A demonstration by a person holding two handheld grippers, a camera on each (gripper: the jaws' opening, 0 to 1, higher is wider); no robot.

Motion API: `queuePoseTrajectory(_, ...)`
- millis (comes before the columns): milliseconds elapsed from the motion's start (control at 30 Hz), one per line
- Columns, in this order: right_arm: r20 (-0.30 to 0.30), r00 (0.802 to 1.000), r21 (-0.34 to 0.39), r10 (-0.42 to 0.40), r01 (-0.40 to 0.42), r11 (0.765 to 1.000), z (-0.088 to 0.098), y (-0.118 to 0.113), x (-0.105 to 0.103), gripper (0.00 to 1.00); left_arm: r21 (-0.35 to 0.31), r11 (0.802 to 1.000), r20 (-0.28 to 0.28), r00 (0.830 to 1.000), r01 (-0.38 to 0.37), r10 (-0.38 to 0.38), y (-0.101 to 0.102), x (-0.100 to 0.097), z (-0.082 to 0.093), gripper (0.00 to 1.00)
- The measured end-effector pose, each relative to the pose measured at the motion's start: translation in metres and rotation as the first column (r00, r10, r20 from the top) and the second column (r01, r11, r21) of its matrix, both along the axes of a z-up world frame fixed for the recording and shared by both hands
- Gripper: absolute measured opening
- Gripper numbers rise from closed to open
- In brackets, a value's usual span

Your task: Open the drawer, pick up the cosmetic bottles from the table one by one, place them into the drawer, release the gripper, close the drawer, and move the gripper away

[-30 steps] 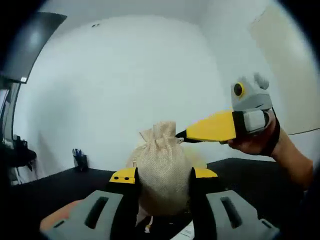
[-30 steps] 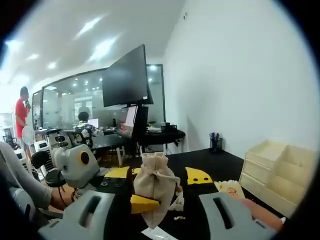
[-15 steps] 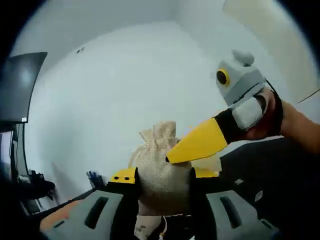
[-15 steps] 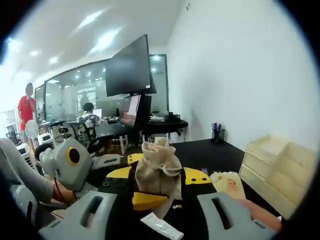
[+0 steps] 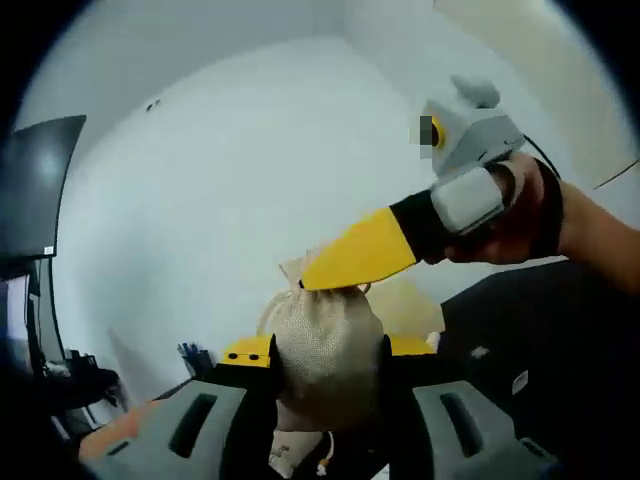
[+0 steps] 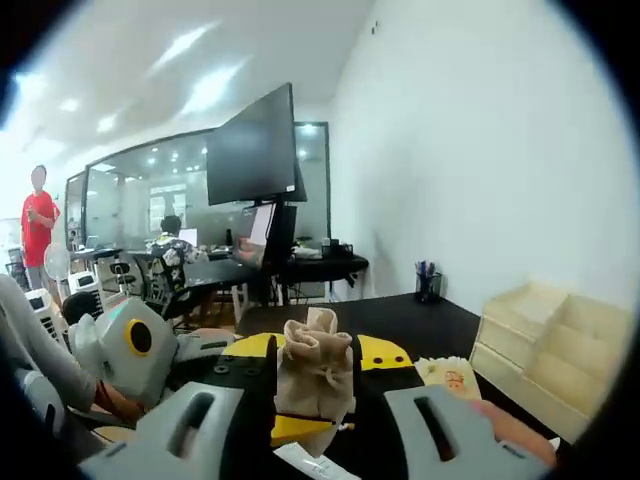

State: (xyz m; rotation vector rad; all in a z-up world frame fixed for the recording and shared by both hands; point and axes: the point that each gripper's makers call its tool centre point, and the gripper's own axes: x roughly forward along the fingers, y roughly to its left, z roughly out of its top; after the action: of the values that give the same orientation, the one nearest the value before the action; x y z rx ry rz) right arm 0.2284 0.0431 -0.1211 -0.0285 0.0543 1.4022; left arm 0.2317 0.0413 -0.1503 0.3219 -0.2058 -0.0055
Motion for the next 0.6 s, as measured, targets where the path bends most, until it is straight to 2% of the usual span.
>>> queuePoseTrajectory(100,0.009,1.0,-0.001,-0.029,0.029,1.0,0.001,-0.001,0.003,0.19,0.009,1.0,0.0,1.0,-0.029,0.029,0.002,0.003,0.0,0.35)
queuePoseTrajectory(133,-0.001,0.999,0.008,-0.048,0.048,0.999,0.001,-0.002,0.006,0.19,0.012,0.999,0.001,0.999,-0.042,0.042,0.003,0.004,0.0,0.35)
queuePoseTrajectory(233,-0.04,0.996,0.05,-0.083,0.085,0.995,0.006,-0.003,0.016,0.21,0.083,0.99,0.031,0.994,-0.11,0.108,0.008,0.004,0.005,0.35)
queuePoseTrajectory(300,-0.068,0.991,0.118,-0.113,0.12,0.986,0.014,-0.004,0.022,0.2,0.081,0.99,0.031,0.993,-0.113,0.11,0.004,0.008,0.004,0.35)
queuePoseTrajectory(333,-0.077,0.991,0.106,-0.109,0.117,0.987,0.011,-0.004,0.023,0.2,0.081,0.99,0.032,0.993,-0.117,0.115,0.004,0.008,0.004,0.35)
queuePoseTrajectory(400,-0.097,0.987,0.133,-0.13,0.143,0.981,0.012,-0.004,0.027,0.19,0.083,0.987,0.035,0.99,-0.137,0.135,0.004,0.01,0.005,0.35)
queuePoseTrajectory(533,-0.1,0.983,0.155,-0.151,0.166,0.974,0.015,-0.003,0.03,0.2,0.154,0.96,0.068,0.972,-0.233,0.225,0.012,0.013,0.009,0.35)
queuePoseTrajectory(600,-0.101,0.982,0.17,-0.162,0.177,0.969,0.018,-0.003,0.034,0.19,0.158,0.959,0.072,0.971,-0.236,0.227,0.009,0.015,0.007,0.35)
